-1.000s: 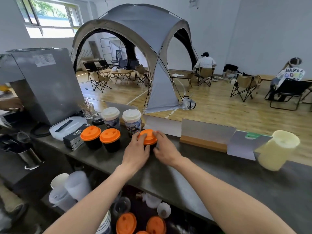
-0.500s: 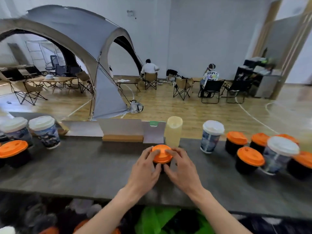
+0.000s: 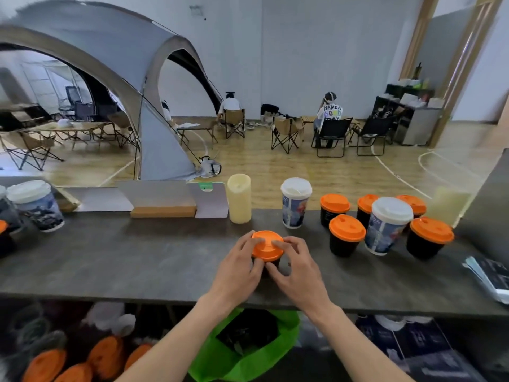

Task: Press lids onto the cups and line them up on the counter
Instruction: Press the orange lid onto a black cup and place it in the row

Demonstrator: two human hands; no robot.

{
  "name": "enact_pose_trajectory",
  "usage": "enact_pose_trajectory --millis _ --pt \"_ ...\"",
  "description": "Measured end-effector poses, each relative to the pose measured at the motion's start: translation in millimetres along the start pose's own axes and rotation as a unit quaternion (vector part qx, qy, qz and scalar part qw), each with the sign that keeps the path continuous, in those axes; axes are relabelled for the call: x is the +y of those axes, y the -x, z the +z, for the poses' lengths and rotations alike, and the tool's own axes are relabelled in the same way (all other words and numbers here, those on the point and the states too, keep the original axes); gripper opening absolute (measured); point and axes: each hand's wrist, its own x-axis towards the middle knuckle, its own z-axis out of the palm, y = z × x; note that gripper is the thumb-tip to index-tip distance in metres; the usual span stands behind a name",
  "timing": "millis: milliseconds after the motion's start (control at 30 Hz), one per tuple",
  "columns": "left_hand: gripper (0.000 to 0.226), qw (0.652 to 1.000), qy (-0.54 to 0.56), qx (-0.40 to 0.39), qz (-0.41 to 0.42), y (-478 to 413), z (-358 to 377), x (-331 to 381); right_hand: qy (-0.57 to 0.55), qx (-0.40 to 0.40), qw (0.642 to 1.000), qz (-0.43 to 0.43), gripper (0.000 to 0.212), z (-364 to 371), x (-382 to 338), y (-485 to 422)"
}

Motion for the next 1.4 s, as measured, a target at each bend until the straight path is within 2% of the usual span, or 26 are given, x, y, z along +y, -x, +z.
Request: enact_pose_trajectory --millis 133,233,300,367,467,633,733,833,900,967,1133,1400 --pt "0.041 1.000 -0.004 -0.006 -0.010 -3.6 -5.0 4.7 0.032 0.012 0.999 0.002 0.055 -2.9 -5.0 0.4" --pt "0.053 0.997 -0.070 0.021 0.023 -8.7 -11.0 11.0 0.059 -0.007 0.998 0.010 0.069 -9.3 -8.4 -12.9" --pt "0.062 0.987 -0.157 -0.004 0.029 -14.4 -12.2 15.9 0.091 -0.078 0.993 -0.001 0.078 -13.1 -10.8 -27.8" --pt "0.064 0.972 -0.228 -0.054 0.019 -17.0 -8.0 18.2 0.142 -0.182 0.973 -0.019 0.086 -13.8 -15.1 -36.7" --pt "0.064 0.962 -0.256 -0.094 0.011 -19.4 -1.9 14.4 0.165 -0.265 0.950 -0.006 0.097 -11.4 -16.6 -39.1" --pt "0.064 0.958 -0.261 -0.114 0.039 -21.4 -5.2 2.9 0.165 -0.259 0.951 0.025 0.100 -9.7 -19.7 -36.7" --pt "0.060 0.957 -0.257 -0.121 0.055 -29.3 -17.2 -4.2 0.165 -0.180 0.968 0.057 0.088 -8.0 -27.9 -28.8" --pt "0.059 0.960 -0.251 -0.117 0.045 -36.6 -29.9 -8.1 0.233 -0.092 0.967 0.053 0.074 -8.9 -34.6 -22.0" --pt "0.059 0.962 -0.235 -0.133 0.043 -35.7 -31.0 -5.1 0.241 -0.079 0.966 0.052 0.076 -13.0 -37.3 -24.2" --pt "0.061 0.963 -0.226 -0.137 0.041 -31.4 -26.7 -1.9 0.215 -0.107 0.969 0.060 0.088 -15.7 -36.7 -30.9" --pt "0.066 0.963 -0.226 -0.145 0.011 -25.7 -12.9 1.0 0.179 -0.240 0.954 0.034 0.109 -3.4 -26.7 -33.6" --pt "0.070 0.958 -0.230 -0.171 0.017 -31.7 -19.9 -2.7 0.185 -0.244 0.951 0.050 0.107 -4.5 -32.4 -33.9"
